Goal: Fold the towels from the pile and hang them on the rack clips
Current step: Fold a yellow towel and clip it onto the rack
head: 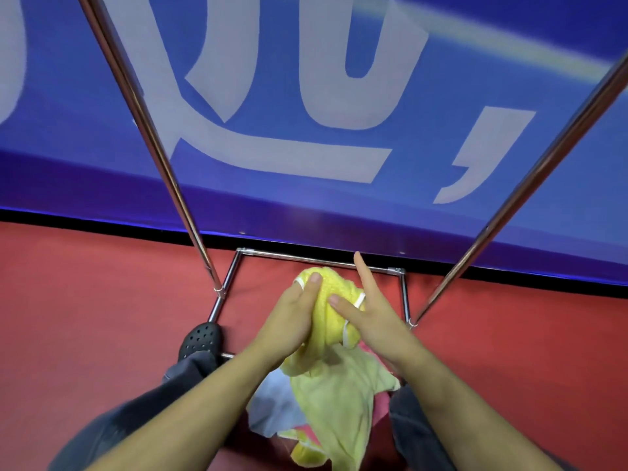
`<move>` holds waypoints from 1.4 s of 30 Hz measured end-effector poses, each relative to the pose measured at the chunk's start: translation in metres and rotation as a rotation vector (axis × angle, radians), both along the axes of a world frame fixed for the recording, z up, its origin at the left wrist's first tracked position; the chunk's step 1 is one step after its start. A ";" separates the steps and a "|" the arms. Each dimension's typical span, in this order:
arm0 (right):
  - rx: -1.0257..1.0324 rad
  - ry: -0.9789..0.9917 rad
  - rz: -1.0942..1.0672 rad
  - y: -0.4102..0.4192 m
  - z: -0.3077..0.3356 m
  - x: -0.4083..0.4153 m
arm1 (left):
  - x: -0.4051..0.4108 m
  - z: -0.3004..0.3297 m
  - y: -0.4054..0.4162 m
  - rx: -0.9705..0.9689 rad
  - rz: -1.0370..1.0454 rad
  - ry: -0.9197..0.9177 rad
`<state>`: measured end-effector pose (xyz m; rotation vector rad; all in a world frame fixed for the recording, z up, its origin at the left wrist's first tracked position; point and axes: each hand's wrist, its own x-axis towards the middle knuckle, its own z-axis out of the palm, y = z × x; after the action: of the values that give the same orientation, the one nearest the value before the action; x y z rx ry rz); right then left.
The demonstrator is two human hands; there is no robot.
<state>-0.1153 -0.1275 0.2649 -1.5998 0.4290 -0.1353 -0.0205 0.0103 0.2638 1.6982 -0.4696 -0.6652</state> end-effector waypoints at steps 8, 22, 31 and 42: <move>-0.115 0.083 -0.228 -0.029 -0.013 0.013 | 0.025 -0.009 -0.003 0.016 0.172 -0.224; -0.097 0.060 -0.453 -0.050 0.000 0.015 | 0.075 0.011 0.031 -0.275 0.235 0.519; -0.453 0.325 -0.521 -0.090 -0.028 -0.003 | 0.102 -0.007 0.062 -0.051 0.282 0.067; 0.557 0.029 -0.563 -0.107 -0.010 -0.013 | 0.090 0.014 0.054 -0.393 0.273 0.409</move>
<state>-0.1285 -0.2346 0.2547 -0.9053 0.8521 -0.3840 0.0693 0.0642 0.2776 1.1870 -0.0660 -0.6492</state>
